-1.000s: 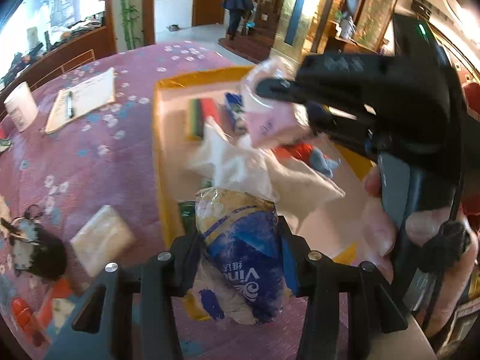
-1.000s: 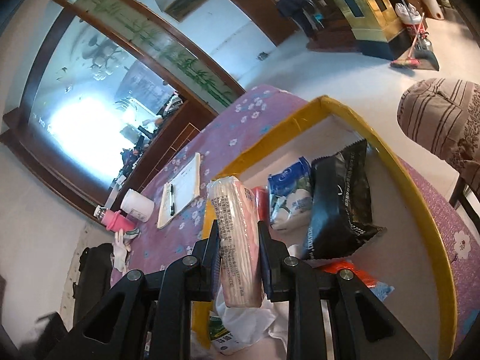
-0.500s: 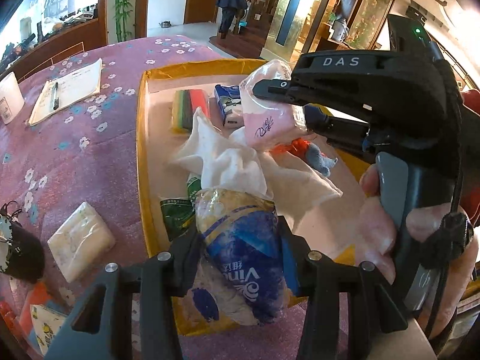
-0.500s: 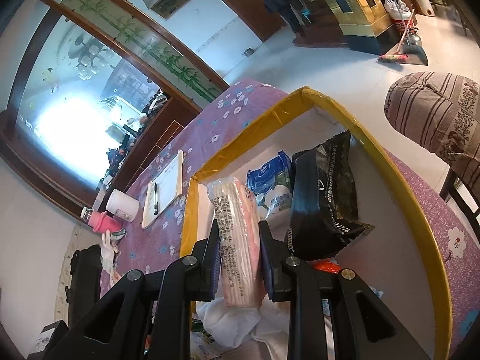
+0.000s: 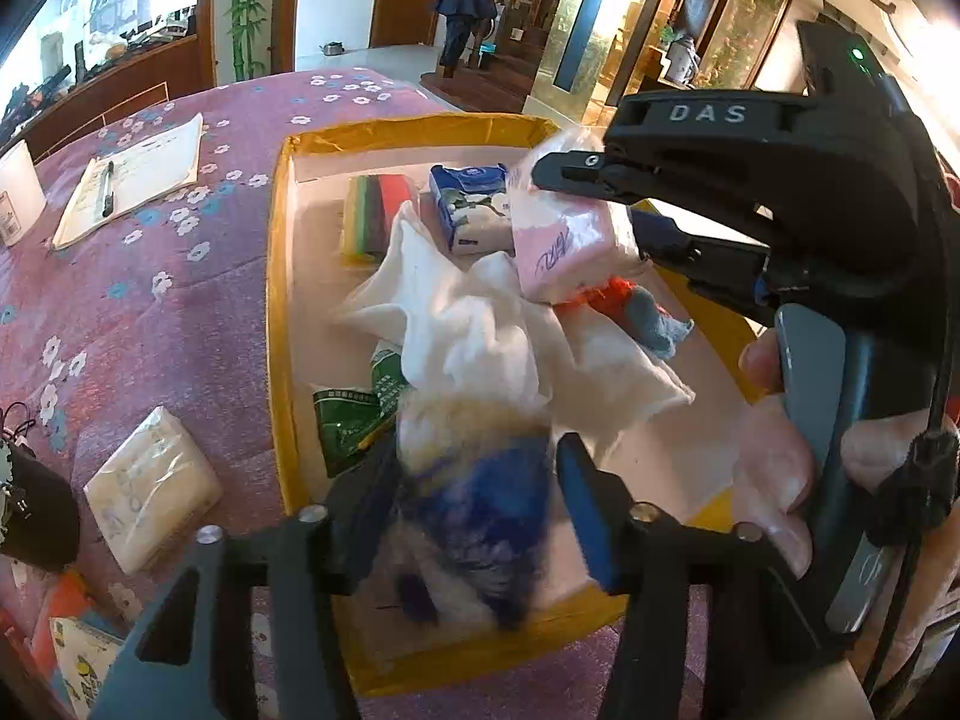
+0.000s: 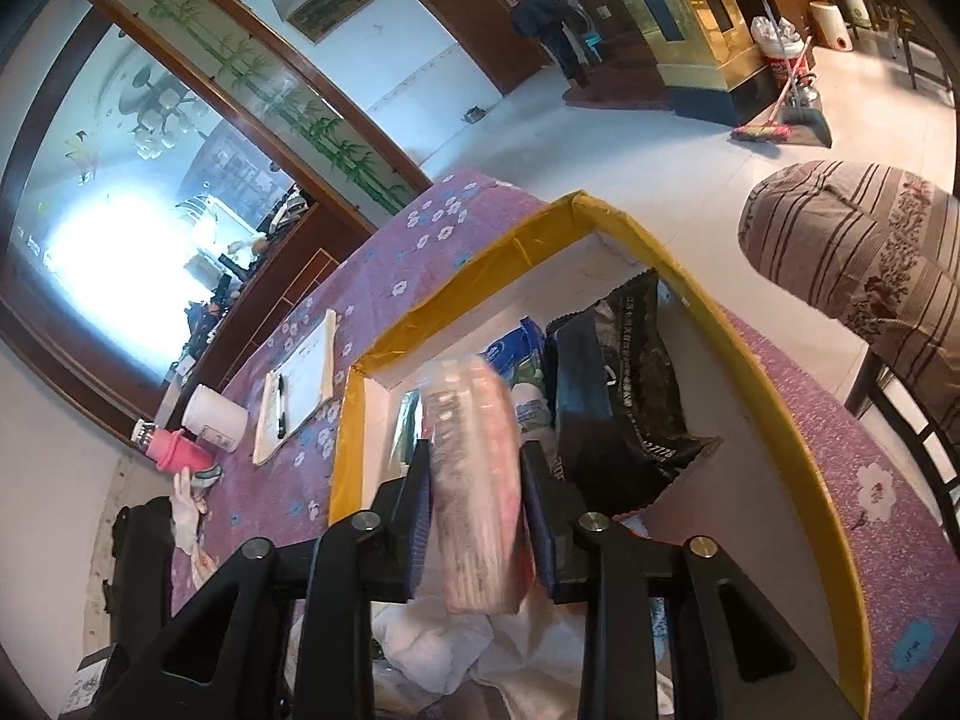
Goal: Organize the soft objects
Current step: 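Place the Vinda pack in the tray with left gripper while right gripper places the pink pack, then move both open grippers back to the pile on the table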
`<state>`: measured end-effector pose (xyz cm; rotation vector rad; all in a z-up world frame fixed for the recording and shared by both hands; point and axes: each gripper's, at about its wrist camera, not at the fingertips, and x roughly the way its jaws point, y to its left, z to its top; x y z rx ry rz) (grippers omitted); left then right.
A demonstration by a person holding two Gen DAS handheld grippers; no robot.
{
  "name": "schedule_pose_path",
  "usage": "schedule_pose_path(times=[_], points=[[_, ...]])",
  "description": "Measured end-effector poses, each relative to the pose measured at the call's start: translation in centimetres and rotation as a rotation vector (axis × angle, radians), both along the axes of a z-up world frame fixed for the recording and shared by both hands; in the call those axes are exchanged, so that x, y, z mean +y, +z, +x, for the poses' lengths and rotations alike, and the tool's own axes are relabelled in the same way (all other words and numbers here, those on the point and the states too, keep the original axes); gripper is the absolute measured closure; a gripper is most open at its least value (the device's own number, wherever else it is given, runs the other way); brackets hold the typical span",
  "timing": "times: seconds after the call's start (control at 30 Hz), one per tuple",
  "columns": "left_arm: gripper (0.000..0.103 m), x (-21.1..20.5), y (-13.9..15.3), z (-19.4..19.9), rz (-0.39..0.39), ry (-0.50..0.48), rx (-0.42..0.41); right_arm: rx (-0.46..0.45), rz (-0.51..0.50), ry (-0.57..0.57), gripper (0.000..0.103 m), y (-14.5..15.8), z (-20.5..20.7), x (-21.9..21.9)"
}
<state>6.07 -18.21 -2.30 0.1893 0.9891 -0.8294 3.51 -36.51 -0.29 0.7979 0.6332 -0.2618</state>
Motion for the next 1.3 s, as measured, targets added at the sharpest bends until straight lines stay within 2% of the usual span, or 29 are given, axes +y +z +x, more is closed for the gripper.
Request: schedule_pose_path(times=[0.03,0.07,0.23,0.4,0.47,0.53,0.8,0.87,1.07,1.3], points=[[0.045,0.1,0.0,0.1,-0.004,-0.001,0.004,-0.008,-0.001,-0.006,0.057,0.1,-0.2,-0.1],[0.045,0.1,0.1,0.1,-0.007,0.0,0.005,-0.014,-0.002,-0.014,0.055,0.2,-0.4,-0.2],[0.044,0.6,1.0,0.0,-0.021,0.012,-0.001,-0.033,-0.049,-0.08,0.054,1.4,-1.4,-0.4],[0.043,1.4,2.4,-0.3,-0.027,0.026,-0.016,-0.111,-0.073,-0.149,0.054,2.8,-3.2,-0.8],[0.043,1.8,2.9,-0.4,-0.026,0.032,-0.017,-0.132,-0.065,-0.138,0.054,3.1,-3.3,-0.7],[0.043,2.2,3.4,-0.6,-0.023,0.035,-0.021,-0.154,-0.056,-0.106,0.054,3.4,-3.1,-0.3],[0.042,6.8,5.3,-2.0,-0.026,0.079,-0.047,-0.183,-0.125,0.063,0.054,4.5,-1.2,3.6],[0.038,8.5,5.6,-2.3,-0.043,0.095,-0.044,-0.178,-0.139,0.093,0.054,4.5,-0.8,4.4],[0.037,14.0,5.7,-2.7,-0.082,0.171,-0.04,-0.181,-0.193,0.21,0.054,4.5,0.5,7.9],[0.037,20.0,4.9,-2.2,-0.088,0.276,-0.024,-0.165,-0.247,0.391,0.054,3.9,2.0,12.8]])
